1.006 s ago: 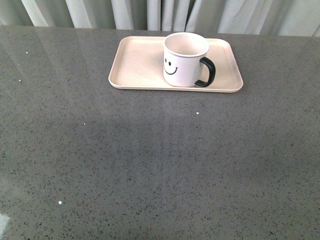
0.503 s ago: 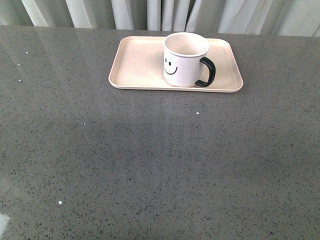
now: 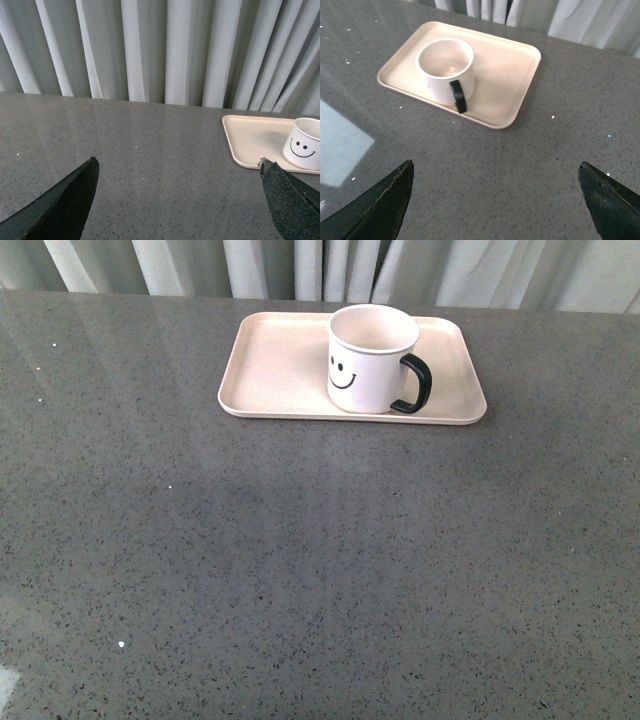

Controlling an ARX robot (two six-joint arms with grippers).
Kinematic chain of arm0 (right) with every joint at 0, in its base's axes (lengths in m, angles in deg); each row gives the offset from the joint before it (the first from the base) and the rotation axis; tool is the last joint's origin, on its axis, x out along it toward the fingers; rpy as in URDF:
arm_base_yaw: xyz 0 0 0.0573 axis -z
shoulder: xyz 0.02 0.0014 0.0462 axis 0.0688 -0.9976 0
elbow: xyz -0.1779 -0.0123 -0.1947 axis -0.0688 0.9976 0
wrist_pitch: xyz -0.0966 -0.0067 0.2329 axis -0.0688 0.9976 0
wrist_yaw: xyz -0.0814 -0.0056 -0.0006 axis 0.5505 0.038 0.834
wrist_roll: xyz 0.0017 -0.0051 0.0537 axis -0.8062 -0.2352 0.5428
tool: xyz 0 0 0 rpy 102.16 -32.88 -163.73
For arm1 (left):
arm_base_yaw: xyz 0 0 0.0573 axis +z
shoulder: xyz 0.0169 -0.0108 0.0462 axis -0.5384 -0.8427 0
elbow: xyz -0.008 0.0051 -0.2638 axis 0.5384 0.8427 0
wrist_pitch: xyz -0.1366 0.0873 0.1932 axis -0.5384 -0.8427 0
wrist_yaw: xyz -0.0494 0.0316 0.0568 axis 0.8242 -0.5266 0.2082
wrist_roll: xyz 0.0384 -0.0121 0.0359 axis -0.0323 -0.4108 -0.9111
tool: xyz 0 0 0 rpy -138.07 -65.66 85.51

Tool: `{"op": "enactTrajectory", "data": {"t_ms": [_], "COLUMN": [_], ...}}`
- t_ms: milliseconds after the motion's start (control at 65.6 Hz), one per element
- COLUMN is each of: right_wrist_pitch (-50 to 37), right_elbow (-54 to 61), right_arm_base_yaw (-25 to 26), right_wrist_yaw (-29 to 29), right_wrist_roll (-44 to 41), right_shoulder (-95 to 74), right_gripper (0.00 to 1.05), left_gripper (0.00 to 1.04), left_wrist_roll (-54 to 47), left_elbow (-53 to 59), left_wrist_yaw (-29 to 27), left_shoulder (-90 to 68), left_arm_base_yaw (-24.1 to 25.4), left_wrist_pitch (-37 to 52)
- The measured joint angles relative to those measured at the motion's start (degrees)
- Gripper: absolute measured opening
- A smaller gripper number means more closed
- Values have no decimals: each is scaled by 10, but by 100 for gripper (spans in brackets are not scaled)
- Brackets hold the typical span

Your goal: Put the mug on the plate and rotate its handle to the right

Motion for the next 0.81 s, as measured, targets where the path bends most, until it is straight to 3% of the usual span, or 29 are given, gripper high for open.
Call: {"op": "enactTrajectory", "data": {"t_ms": [152,366,807], "right_wrist_pitch": [-4,58,168], "right_elbow": [-127,-317,-557], "right_arm_base_yaw": [-33,-87,-133], "right_wrist_yaw": [28,63,109], "right_wrist_roll": [6,38,82], "right_shoulder": [-175,-360,-555], "right_gripper": [96,96,96], "left_gripper": [96,96,96], "left_wrist_roll": [0,0,0], "left_elbow": [0,0,0], "left_wrist_yaw": [0,0,0], "left_shoulder": [0,0,0], "left_arm_base_yaw": [0,0,0], "left_wrist_pitch": [0,0,0]}}
